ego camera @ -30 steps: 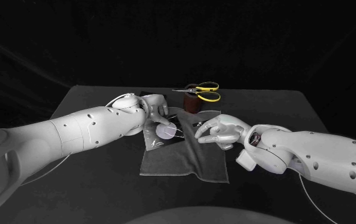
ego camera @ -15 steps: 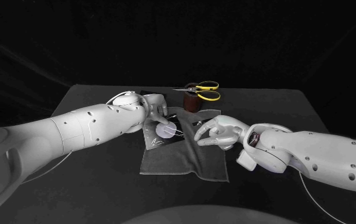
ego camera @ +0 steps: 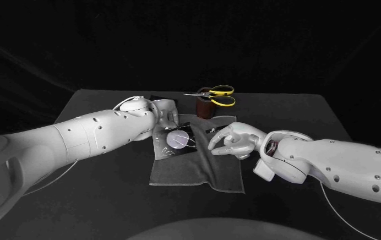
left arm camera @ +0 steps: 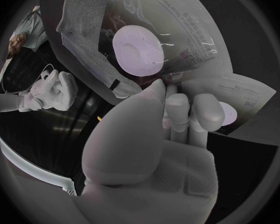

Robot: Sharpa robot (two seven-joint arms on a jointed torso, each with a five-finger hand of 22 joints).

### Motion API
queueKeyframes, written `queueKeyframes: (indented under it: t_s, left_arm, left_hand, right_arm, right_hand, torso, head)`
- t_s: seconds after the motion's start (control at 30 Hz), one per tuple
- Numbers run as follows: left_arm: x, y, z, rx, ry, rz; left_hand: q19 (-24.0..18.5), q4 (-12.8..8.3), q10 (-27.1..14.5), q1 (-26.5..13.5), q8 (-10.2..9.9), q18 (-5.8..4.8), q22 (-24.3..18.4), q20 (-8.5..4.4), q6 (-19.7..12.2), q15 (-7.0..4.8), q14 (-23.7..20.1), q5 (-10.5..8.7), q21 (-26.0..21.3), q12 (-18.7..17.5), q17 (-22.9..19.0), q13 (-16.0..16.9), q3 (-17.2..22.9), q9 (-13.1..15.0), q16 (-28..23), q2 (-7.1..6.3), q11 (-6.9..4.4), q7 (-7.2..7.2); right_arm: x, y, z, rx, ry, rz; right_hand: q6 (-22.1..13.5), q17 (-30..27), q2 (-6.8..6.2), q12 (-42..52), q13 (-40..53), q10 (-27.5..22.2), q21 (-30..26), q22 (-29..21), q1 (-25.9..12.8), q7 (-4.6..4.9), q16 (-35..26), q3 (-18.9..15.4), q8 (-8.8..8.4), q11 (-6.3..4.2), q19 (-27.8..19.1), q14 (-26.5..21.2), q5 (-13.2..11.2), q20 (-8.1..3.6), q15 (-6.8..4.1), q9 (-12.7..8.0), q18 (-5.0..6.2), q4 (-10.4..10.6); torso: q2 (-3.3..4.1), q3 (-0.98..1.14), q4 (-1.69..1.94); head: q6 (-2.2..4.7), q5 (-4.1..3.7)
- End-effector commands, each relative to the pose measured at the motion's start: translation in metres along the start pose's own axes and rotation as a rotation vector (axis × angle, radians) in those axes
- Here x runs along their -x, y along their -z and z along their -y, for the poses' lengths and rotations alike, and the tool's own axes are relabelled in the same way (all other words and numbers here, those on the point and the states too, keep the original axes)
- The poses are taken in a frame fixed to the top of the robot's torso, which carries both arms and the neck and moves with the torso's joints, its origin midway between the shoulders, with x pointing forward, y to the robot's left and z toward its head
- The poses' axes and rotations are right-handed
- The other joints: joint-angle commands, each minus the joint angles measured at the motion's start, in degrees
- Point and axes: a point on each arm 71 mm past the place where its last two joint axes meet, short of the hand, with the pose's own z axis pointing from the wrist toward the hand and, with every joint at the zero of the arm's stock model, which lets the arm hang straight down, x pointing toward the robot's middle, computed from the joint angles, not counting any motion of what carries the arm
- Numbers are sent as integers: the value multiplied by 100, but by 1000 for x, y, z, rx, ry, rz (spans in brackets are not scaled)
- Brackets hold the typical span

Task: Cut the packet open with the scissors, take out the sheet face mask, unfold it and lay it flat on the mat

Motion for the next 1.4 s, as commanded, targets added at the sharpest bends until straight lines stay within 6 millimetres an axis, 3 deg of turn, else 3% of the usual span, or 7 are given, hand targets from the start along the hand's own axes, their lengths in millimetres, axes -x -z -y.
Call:
queueKeyframes:
  t_s: [0.03,0.33,0.63,0.87,1.13,1.27,1.4]
  left_arm:
    - [-9,0,-1,-19,16,-20]
    - [-6,0,3,-70,10,22]
    - [-5,5,3,-110,8,53]
    - [6,18,-6,-129,124,115]
    - [24,32,-5,-160,205,157]
    - [29,38,-5,-168,217,152]
    - [30,42,-5,-174,219,134]
  left_hand:
    - [24,-134,184,-118,-15,-49,82,-45,130,-21,61,-12,53,-98,49,31,422,44,40,-157,-48,-16]
    - [53,-652,511,-708,14,-66,202,-107,401,-101,127,-6,115,-224,151,153,1206,202,73,-438,-135,-98]
    - [102,-971,751,-1048,63,-82,303,-152,581,-147,192,-7,158,-281,276,274,1691,343,131,-425,-183,-163]
    - [168,-1315,818,-1484,86,-103,448,-163,582,-151,238,2,233,-311,357,483,2260,587,162,-533,-188,-166]
    - [174,-1400,818,-1602,96,-106,472,-165,571,-156,243,1,245,-311,369,553,2375,672,163,-526,-195,-175]
    - [177,-1426,815,-1643,101,-108,484,-166,566,-158,244,0,250,-311,375,579,2412,705,164,-515,-198,-179]
    - [183,-1442,814,-1667,105,-110,500,-166,563,-160,242,0,257,-309,368,596,2432,727,159,-510,-201,-182]
  right_arm:
    - [2,0,0,-2,21,17]
    - [2,0,0,0,30,25]
    - [3,0,0,5,48,34]
    - [7,0,1,11,93,65]
    - [12,-1,2,14,135,112]
    - [15,-3,2,10,147,144]
    - [19,-7,1,10,154,193]
  right_hand:
    - [-14,1021,-19,-38,511,-12,-39,-26,-30,37,-23,-2,-40,42,-48,495,-31,15,40,7,-59,32]
    - [-5,1003,-13,-57,493,-31,-67,-60,-25,37,-38,-2,-44,44,-69,488,-77,20,43,15,-51,46]
    - [0,997,-10,-69,480,-42,-79,-74,-28,38,-44,-5,-46,45,-78,484,-105,22,44,19,-48,57]
    - [-7,948,-13,-116,432,-81,-144,-155,-96,43,-85,-45,-69,51,-124,469,-157,29,50,29,-30,140]
    - [-50,797,-23,-264,267,-201,-320,-397,-122,53,-220,-60,-116,57,-257,427,-169,34,54,28,22,194]
    - [-62,639,-14,-433,89,-331,-528,-667,-119,57,-366,-45,-159,60,-405,377,-160,39,57,33,78,244]
    - [-159,-24,-71,-1407,-920,-1055,-1456,-1816,-117,100,-1041,6,-301,92,-1045,140,-150,60,79,25,301,337]
  torso:
    - [-4,-1,2]
    - [-6,2,6]
    - [-9,6,-1]
    - [-6,9,6]
    - [-6,3,8]
    - [-12,3,4]
    - [-6,2,4]
  head:
    - [0,-7]
    - [-12,-2]
    - [-2,23]
    - [22,9]
    - [13,9]
    - [12,15]
    - [21,13]
